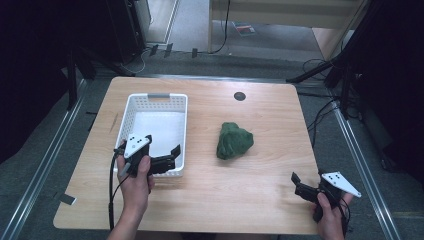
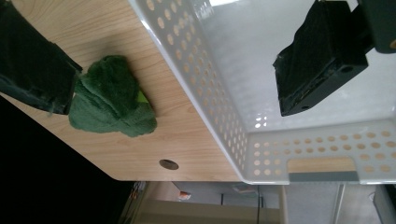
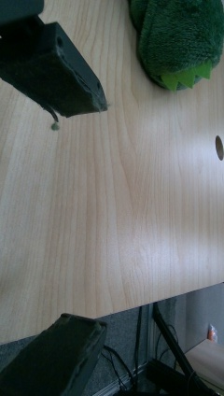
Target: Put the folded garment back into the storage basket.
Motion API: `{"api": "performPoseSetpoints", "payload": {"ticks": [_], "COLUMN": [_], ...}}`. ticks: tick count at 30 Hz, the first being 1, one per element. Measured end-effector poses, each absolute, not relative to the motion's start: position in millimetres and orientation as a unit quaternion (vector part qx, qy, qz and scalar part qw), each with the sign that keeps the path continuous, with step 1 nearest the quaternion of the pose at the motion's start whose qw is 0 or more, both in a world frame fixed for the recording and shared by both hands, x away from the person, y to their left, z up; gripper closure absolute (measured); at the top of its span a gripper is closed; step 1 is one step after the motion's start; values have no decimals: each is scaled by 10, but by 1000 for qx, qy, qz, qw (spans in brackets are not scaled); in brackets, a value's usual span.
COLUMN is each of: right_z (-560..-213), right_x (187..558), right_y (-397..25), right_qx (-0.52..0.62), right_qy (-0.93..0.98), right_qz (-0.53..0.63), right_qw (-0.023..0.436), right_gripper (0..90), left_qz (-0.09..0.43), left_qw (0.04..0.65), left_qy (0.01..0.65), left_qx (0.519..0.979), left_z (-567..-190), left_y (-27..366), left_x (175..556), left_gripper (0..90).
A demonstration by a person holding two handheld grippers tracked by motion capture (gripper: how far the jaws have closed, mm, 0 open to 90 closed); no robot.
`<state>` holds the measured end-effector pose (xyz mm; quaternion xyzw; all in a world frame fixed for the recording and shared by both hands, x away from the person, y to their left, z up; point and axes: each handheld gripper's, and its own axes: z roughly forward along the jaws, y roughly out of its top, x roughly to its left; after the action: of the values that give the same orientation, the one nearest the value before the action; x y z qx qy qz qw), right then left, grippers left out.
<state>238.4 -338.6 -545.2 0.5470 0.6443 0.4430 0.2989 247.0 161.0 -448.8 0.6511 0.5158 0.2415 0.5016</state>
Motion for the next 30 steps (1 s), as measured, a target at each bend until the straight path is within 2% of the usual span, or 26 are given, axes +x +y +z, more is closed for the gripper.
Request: {"api": "performPoseSetpoints", "payload": {"ticks": [30], "right_z": [-5452], "right_x": [2384], "right_y": [-3392], "right_qx": [545], "right_qy": [645], "right_qz": [445], "right_qw": [297], "right_gripper": [0], "left_qz": [183], "left_qw": [491], "left_qy": [470], "left_qx": [710], "left_z": [-4516], "left_y": [598], "left_x": [2766], "left_gripper": [0]}}
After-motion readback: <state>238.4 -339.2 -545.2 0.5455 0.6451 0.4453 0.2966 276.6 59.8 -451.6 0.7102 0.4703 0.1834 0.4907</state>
